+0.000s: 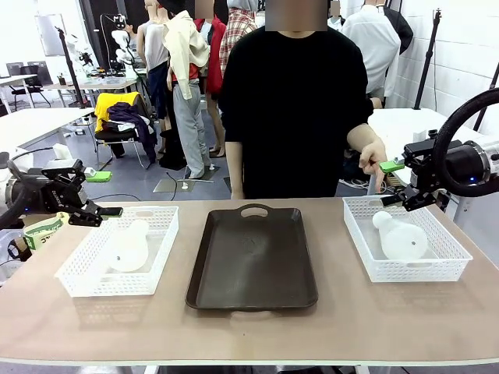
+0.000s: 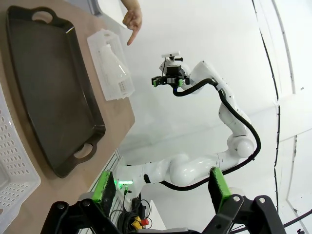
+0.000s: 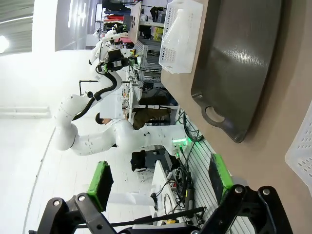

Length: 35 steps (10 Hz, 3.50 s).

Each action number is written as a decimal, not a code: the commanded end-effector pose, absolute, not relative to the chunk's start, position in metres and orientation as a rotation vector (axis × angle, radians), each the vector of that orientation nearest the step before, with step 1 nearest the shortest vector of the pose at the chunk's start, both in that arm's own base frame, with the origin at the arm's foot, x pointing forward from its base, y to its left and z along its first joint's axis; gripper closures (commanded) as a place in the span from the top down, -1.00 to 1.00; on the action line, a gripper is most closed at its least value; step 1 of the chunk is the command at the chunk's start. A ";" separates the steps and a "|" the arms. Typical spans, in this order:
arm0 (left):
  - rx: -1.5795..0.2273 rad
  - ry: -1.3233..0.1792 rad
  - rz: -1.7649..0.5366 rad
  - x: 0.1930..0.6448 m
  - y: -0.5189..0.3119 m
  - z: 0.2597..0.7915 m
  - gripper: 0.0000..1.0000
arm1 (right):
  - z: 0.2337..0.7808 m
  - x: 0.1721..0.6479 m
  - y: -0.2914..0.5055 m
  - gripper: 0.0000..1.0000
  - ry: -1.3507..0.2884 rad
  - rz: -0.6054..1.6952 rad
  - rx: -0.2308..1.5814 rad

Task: Prepare the laboratory tools.
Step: Pick up the Big flask that the person points to.

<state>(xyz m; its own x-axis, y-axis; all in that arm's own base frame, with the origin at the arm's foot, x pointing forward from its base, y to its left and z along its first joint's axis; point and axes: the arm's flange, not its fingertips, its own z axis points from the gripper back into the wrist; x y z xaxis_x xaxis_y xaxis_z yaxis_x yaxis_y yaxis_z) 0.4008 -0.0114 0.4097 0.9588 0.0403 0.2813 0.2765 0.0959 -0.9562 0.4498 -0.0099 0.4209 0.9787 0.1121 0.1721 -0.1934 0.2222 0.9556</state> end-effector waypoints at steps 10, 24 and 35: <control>-1.478 -0.262 -0.176 0.400 -0.011 0.410 1.00 | 0.512 0.511 0.039 1.00 -0.319 0.291 0.365; -1.478 -0.262 -0.176 0.400 -0.011 0.410 1.00 | 0.378 0.608 0.037 1.00 -0.119 0.062 -0.009; -1.478 -0.262 -0.176 0.400 -0.011 0.410 1.00 | 0.337 0.625 0.050 1.00 -0.096 0.032 -0.071</control>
